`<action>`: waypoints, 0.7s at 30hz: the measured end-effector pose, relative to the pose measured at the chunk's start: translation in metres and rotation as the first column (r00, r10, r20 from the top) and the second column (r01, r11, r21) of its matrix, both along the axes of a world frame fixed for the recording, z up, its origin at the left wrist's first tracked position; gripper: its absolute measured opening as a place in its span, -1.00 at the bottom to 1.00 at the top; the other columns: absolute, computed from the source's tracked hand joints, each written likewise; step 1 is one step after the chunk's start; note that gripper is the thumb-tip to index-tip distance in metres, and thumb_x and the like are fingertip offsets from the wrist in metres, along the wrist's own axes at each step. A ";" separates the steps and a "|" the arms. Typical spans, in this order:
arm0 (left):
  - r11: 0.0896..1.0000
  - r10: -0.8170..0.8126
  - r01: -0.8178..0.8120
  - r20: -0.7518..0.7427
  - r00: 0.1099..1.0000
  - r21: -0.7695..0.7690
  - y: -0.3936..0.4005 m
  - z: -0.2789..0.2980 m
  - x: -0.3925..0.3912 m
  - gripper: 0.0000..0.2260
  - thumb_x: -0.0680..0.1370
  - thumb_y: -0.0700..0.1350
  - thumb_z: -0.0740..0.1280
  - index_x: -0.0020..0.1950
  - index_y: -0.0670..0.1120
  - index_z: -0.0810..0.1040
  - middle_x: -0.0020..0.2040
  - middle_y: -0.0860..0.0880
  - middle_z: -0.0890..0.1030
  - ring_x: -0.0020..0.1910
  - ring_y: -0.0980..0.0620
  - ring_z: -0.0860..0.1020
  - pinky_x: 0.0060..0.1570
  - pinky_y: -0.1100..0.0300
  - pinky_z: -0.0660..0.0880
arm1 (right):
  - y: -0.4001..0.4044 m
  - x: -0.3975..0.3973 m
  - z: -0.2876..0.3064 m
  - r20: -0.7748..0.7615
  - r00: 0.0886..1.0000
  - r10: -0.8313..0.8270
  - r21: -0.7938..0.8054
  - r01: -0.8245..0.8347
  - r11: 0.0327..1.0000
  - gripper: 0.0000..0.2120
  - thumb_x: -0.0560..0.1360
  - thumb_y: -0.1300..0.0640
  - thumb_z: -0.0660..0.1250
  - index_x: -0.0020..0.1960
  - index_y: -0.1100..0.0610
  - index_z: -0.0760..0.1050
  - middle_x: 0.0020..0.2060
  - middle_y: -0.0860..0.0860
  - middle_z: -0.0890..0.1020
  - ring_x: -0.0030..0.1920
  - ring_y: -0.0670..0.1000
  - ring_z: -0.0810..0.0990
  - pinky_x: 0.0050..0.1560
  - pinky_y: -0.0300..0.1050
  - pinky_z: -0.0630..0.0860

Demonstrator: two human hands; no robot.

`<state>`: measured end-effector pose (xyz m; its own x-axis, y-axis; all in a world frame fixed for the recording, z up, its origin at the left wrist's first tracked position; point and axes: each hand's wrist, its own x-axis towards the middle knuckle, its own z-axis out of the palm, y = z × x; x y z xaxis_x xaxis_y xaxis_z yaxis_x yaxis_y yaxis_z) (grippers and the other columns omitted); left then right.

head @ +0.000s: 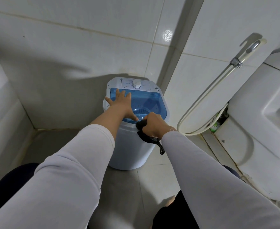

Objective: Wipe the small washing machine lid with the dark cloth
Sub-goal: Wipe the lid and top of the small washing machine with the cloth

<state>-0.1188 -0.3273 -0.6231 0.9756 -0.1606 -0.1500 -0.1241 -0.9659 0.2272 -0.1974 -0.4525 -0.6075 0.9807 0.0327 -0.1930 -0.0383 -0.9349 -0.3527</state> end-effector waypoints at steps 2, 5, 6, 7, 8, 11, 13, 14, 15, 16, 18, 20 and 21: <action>1.000 0.008 -0.008 -0.004 1.000 -0.003 0.000 0.000 0.000 0.06 0.32 0.27 0.46 0.58 -0.04 -0.11 0.59 -0.10 -0.13 0.55 -0.16 -0.25 0.37 -0.41 -0.11 | 0.002 -0.001 -0.001 0.009 1.000 0.010 0.010 -0.010 1.000 -0.75 0.51 0.18 0.28 0.13 0.27 0.54 -0.14 0.14 0.57 -0.17 0.06 0.51 -0.08 -0.16 0.48; 1.000 0.008 -0.008 0.000 1.000 0.006 0.000 0.000 0.002 0.05 0.32 0.26 0.47 0.57 -0.04 -0.10 0.59 -0.10 -0.12 0.55 -0.16 -0.24 0.37 -0.41 -0.11 | 0.006 -0.001 -0.004 0.030 0.999 0.021 0.013 -0.022 1.000 -0.75 0.50 0.19 0.28 0.12 0.27 0.55 -0.18 0.11 0.54 -0.20 0.07 0.51 -0.13 -0.15 0.46; 1.000 0.008 -0.008 0.003 1.000 0.011 -0.001 0.000 0.003 0.05 0.32 0.26 0.47 0.57 -0.03 -0.10 0.59 -0.10 -0.12 0.55 -0.16 -0.24 0.38 -0.41 -0.11 | 0.007 -0.001 -0.006 0.034 0.999 0.026 0.015 -0.026 1.000 -0.75 0.50 0.19 0.28 0.12 0.27 0.55 -0.18 0.10 0.54 -0.20 0.07 0.51 -0.13 -0.16 0.45; 1.000 0.008 -0.008 0.006 1.000 0.013 -0.001 0.001 0.004 0.05 0.32 0.26 0.47 0.57 -0.03 -0.10 0.59 -0.10 -0.11 0.55 -0.16 -0.24 0.38 -0.42 -0.11 | 0.008 0.000 -0.007 0.038 0.999 0.029 0.017 -0.029 0.999 -0.75 0.50 0.19 0.28 0.13 0.26 0.55 -0.18 0.10 0.53 -0.20 0.07 0.51 -0.13 -0.16 0.45; 1.000 0.007 -0.007 0.008 1.000 0.015 -0.001 0.001 0.005 0.05 0.32 0.25 0.48 0.57 -0.03 -0.10 0.59 -0.11 -0.11 0.55 -0.16 -0.24 0.38 -0.42 -0.11 | 0.009 0.000 -0.008 0.040 0.999 0.032 0.021 -0.033 0.999 -0.75 0.50 0.19 0.28 0.14 0.26 0.55 -0.18 0.10 0.54 -0.20 0.06 0.51 -0.13 -0.17 0.45; 1.000 0.003 -0.004 0.011 1.000 0.020 -0.001 0.000 0.006 0.05 0.32 0.25 0.48 0.57 -0.03 -0.09 0.59 -0.11 -0.11 0.55 -0.16 -0.24 0.39 -0.42 -0.11 | 0.010 0.001 -0.009 0.045 0.998 0.045 0.027 -0.047 0.999 -0.75 0.51 0.18 0.29 0.15 0.24 0.55 -0.11 0.16 0.62 -0.20 0.06 0.53 -0.10 -0.17 0.47; 1.000 0.006 -0.007 0.011 1.000 0.023 -0.001 0.000 0.006 0.06 0.31 0.26 0.48 0.57 -0.03 -0.10 0.59 -0.11 -0.11 0.55 -0.16 -0.24 0.38 -0.42 -0.11 | 0.009 0.001 -0.010 0.044 0.997 0.060 0.022 -0.061 0.998 -0.75 0.51 0.19 0.29 0.16 0.23 0.55 -0.05 0.16 0.64 -0.19 0.05 0.53 -0.09 -0.18 0.46; 1.000 0.008 -0.009 0.010 1.000 0.022 0.000 -0.001 0.006 0.07 0.31 0.27 0.47 0.57 -0.04 -0.11 0.59 -0.10 -0.12 0.55 -0.16 -0.24 0.38 -0.42 -0.11 | 0.008 0.001 -0.010 0.047 0.997 0.068 0.020 -0.069 0.997 -0.75 0.51 0.20 0.28 0.15 0.23 0.55 -0.04 0.16 0.64 -0.18 0.05 0.52 -0.08 -0.19 0.45; 1.000 0.011 -0.011 0.010 1.000 0.019 0.000 -0.002 0.006 0.07 0.31 0.28 0.47 0.57 -0.04 -0.11 0.59 -0.10 -0.12 0.55 -0.16 -0.24 0.38 -0.42 -0.11 | 0.007 0.002 -0.010 0.049 0.996 0.078 0.018 -0.079 0.997 -0.76 0.51 0.20 0.28 0.15 0.22 0.56 -0.04 0.16 0.64 -0.17 0.05 0.52 -0.08 -0.19 0.44; 1.000 0.013 -0.014 0.009 1.000 0.014 0.001 -0.002 0.007 0.08 0.30 0.28 0.47 0.57 -0.04 -0.11 0.59 -0.10 -0.12 0.55 -0.16 -0.24 0.37 -0.42 -0.11 | 0.007 0.002 -0.011 0.051 0.995 0.089 0.016 -0.090 0.996 -0.77 0.52 0.19 0.28 0.14 0.22 0.56 -0.04 0.16 0.65 -0.17 0.04 0.53 -0.08 -0.19 0.44; 1.000 0.021 -0.021 0.004 1.000 0.000 0.002 -0.003 0.006 0.08 0.30 0.29 0.47 0.57 -0.04 -0.11 0.59 -0.10 -0.12 0.55 -0.15 -0.25 0.37 -0.42 -0.11 | 0.005 0.002 -0.012 0.053 0.993 0.109 0.008 -0.109 0.994 -0.78 0.53 0.17 0.27 0.12 0.21 0.57 -0.05 0.16 0.65 -0.18 0.04 0.54 -0.07 -0.18 0.47; 1.000 0.026 -0.026 0.001 1.000 -0.012 0.002 -0.003 0.005 0.09 0.29 0.29 0.47 0.57 -0.04 -0.11 0.59 -0.10 -0.12 0.55 -0.14 -0.26 0.37 -0.42 -0.12 | 0.004 0.001 -0.012 0.055 0.991 0.119 0.012 -0.120 0.993 -0.77 0.53 0.16 0.26 0.13 0.20 0.57 -0.06 0.16 0.66 -0.18 0.05 0.55 -0.05 -0.17 0.49; 0.999 0.029 -0.029 0.002 1.000 -0.018 0.002 -0.003 0.005 0.09 0.29 0.29 0.47 0.57 -0.04 -0.11 0.59 -0.10 -0.12 0.55 -0.14 -0.26 0.37 -0.42 -0.12 | 0.004 0.000 -0.012 0.061 0.990 0.127 0.011 -0.128 0.992 -0.77 0.54 0.16 0.26 0.13 0.20 0.57 -0.06 0.16 0.66 -0.17 0.05 0.56 -0.04 -0.17 0.49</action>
